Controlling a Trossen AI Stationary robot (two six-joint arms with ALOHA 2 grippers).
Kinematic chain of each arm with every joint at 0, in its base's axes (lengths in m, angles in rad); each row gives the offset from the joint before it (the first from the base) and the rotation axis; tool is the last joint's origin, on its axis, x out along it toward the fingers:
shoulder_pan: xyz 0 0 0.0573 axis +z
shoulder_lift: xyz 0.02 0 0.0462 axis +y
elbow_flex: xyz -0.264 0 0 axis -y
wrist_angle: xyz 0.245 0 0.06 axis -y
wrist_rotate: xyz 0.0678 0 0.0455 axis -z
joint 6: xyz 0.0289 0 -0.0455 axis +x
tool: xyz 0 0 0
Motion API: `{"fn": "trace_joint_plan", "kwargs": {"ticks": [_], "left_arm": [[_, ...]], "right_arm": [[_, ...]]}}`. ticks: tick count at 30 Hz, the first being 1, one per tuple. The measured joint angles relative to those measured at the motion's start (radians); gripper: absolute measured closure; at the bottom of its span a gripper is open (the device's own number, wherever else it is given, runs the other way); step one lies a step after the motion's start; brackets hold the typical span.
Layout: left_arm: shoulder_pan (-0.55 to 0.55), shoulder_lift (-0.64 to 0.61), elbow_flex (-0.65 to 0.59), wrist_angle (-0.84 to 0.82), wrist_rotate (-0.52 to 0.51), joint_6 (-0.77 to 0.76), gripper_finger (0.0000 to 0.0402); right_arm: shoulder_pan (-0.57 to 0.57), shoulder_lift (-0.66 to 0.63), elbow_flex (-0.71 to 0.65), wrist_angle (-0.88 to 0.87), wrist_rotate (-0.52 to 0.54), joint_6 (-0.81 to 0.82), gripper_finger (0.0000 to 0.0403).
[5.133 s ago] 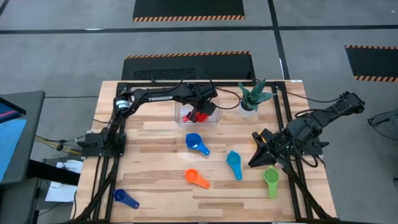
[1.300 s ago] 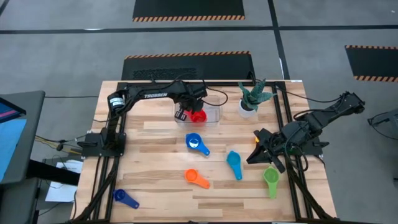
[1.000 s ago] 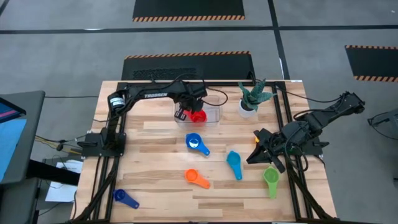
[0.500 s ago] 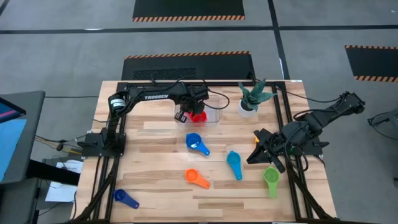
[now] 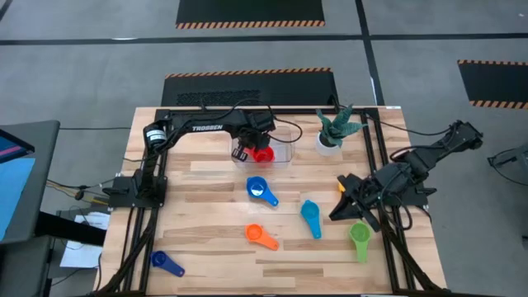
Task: Nest measuring cups in basket
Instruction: Put the red measuring cup into the transparent bin
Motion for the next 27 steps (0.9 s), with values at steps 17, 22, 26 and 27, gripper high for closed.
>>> {"fn": "trace_joint_plan", "kwargs": {"ticks": [17,22,26,27], "left_arm": [[-0.002,0.000,-0.002,-0.003,0.017,-0.018,0.0401],[-0.006,0.000,-0.002,-0.054,0.056,-0.050,0.0401],[-0.014,-0.001,-0.002,-0.056,0.048,-0.079,0.0401],[-0.018,-0.001,-0.002,-0.056,0.045,-0.085,0.0401]], "right_arm": [[0.001,0.000,0.000,0.000,0.000,0.000,0.0337],[0.001,0.000,0.000,0.001,0.000,0.000,0.0337],[0.001,0.000,0.000,0.000,0.000,0.000,0.0337],[0.001,0.000,0.000,0.000,0.000,-0.001,0.0337]]}}
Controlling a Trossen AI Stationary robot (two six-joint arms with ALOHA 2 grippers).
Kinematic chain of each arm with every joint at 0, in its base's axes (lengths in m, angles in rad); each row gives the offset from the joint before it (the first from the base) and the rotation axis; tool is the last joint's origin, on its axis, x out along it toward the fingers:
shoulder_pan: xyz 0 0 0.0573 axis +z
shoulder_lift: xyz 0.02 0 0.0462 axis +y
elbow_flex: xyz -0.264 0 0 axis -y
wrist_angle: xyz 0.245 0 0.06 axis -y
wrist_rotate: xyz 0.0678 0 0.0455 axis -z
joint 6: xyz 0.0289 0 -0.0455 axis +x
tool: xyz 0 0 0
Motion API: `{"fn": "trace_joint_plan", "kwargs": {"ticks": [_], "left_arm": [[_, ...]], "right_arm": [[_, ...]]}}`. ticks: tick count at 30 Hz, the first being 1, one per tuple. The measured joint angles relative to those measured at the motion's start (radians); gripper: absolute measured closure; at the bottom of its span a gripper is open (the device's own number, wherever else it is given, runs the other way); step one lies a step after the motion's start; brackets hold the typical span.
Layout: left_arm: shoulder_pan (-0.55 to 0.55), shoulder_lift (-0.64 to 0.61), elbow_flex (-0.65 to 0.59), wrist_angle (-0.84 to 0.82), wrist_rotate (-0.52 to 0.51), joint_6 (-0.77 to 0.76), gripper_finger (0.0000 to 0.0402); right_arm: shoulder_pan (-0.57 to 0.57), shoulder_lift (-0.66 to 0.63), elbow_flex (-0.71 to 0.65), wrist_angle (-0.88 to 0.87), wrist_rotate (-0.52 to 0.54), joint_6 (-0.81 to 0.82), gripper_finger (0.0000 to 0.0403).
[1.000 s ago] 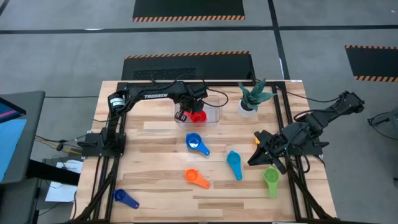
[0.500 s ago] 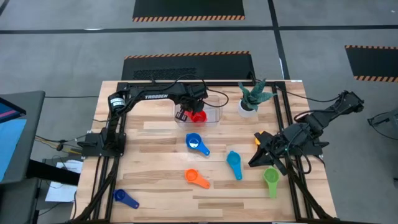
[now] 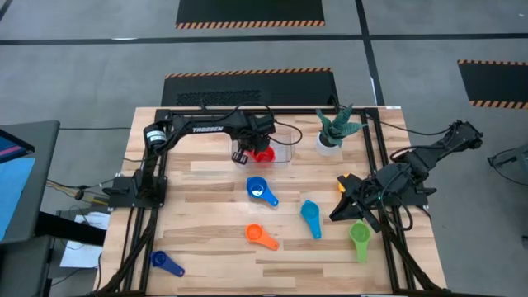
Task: Nest measuring cups in basket
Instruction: Put the red measuring cup into the transparent bin, then stack the blue measuring cup on top of the red measuring cup in the transparent bin
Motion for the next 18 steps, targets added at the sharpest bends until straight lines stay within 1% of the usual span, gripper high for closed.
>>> {"fn": "trace_joint_plan", "kwargs": {"ticks": [7,9,12,15,16,18], "left_arm": [[-0.026,0.000,0.036,-0.026,-0.004,-0.008,0.0401],[-0.032,0.000,0.066,-0.073,-0.001,-0.009,0.0401],[-0.045,0.000,0.145,-0.196,-0.025,-0.040,0.0401],[-0.063,-0.001,0.274,-0.344,-0.036,-0.159,0.0401],[-0.070,-0.002,0.314,-0.387,-0.008,-0.226,0.0401],[-0.081,-0.003,0.378,-0.450,0.115,-0.379,0.0401]], "right_arm": [[0.001,0.000,0.000,0.000,0.000,0.000,0.0337],[0.005,0.000,0.000,0.000,0.000,-0.001,0.0337],[0.013,0.000,0.000,0.000,0.000,-0.003,0.0337],[0.017,0.000,0.000,0.000,0.000,-0.003,0.0337],[0.017,0.000,0.000,0.000,0.000,-0.003,0.0337],[0.013,0.000,0.000,0.000,0.001,-0.010,0.0337]]}}
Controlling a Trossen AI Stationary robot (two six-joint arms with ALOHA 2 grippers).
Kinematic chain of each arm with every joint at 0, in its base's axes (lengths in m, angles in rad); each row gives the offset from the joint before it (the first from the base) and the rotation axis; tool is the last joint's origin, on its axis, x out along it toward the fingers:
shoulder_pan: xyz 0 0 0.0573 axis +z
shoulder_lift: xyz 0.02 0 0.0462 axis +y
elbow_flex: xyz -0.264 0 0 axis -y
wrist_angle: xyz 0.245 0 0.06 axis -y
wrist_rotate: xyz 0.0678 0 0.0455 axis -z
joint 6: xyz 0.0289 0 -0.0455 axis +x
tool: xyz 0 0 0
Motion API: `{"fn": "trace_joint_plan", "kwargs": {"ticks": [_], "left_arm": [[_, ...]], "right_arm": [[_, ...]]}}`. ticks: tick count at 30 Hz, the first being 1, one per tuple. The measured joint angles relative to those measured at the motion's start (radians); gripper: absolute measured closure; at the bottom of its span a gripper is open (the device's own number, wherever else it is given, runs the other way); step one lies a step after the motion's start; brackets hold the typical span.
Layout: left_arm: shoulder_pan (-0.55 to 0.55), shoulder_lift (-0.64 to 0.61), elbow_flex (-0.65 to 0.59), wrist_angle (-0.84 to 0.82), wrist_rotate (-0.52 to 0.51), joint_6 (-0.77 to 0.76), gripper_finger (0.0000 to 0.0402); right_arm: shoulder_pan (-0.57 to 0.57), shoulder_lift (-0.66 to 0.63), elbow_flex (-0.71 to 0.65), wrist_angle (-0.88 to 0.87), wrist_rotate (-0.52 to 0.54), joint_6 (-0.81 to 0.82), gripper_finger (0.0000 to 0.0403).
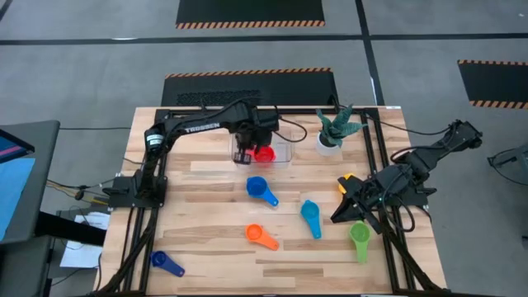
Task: Nest measuring cups in basket
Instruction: Stack the blue measuring cup on top of the red measuring cup in the transparent bin
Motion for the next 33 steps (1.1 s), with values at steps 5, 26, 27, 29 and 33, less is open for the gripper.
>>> {"fn": "trace_joint_plan", "kwargs": {"ticks": [5,26,27,29,33], "left_arm": [[-0.061,0.000,0.035,-0.119,0.187,-0.167,0.0401],[-0.474,0.089,0.022,0.490,-0.253,-0.627,0.0401],[-0.470,0.115,0.022,0.521,-0.253,-0.620,0.0401],[-0.451,0.167,0.022,0.554,-0.242,-0.632,0.0401],[-0.427,0.247,0.021,0.517,-0.271,-0.701,0.0401]], "right_arm": [[-0.029,0.000,0.000,0.000,0.019,-0.088,0.0337],[-0.138,-0.001,-0.001,-0.297,0.017,-0.189,0.0337],[-0.138,0.000,-0.001,-0.301,0.016,-0.190,0.0337],[-0.138,-0.001,-0.001,-0.304,0.015,-0.191,0.0337],[-0.125,0.000,-0.002,-0.324,0.012,-0.166,0.0337]]}}
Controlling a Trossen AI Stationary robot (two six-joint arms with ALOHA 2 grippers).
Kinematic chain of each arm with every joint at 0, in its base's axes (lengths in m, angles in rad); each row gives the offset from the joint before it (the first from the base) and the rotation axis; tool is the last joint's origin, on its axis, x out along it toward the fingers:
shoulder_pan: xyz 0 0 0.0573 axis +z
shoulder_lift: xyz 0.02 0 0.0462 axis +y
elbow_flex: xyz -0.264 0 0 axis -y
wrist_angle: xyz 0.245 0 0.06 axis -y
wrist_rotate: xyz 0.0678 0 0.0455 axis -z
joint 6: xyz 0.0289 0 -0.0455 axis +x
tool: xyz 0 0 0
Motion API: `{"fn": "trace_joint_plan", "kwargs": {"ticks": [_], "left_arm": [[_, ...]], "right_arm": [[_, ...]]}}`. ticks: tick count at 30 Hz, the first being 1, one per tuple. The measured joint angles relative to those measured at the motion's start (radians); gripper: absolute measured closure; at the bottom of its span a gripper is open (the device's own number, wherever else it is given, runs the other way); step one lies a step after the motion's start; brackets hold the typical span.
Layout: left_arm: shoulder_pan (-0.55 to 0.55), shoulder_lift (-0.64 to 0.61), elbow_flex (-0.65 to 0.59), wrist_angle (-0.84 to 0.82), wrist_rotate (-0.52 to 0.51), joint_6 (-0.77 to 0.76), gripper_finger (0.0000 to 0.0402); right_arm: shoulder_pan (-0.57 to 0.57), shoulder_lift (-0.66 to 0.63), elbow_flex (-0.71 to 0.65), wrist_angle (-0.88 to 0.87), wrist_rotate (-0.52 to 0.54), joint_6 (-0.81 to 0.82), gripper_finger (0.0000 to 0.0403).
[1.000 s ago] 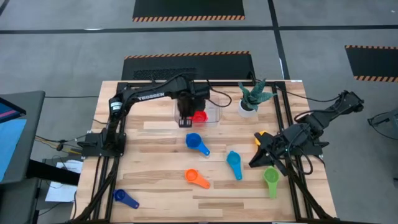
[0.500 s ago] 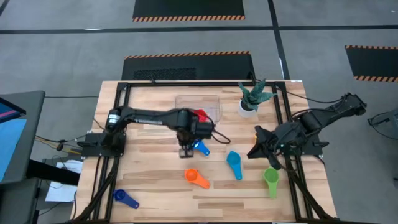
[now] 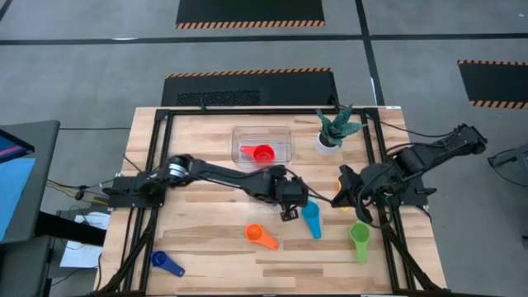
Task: Nest measuring cups in basket
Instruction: Stack the blue measuring cup on top of the red measuring cup in the transparent bin
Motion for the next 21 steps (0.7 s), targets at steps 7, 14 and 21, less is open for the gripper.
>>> {"fn": "trace_joint_plan", "kwargs": {"ticks": [7,14,21], "left_arm": [[-0.008,0.026,0.001,-0.181,0.041,-0.032,0.0401],[-0.073,0.018,0.008,-0.568,0.082,-0.119,0.0401],[-0.111,-0.025,0.109,-0.491,0.014,-0.103,0.0401]], "right_arm": [[0.033,0.000,0.000,-0.041,0.001,0.060,0.0337],[0.062,-0.001,0.001,-0.036,0.001,0.063,0.0337],[0.062,-0.001,0.001,-0.038,0.004,0.045,0.0337]]}}
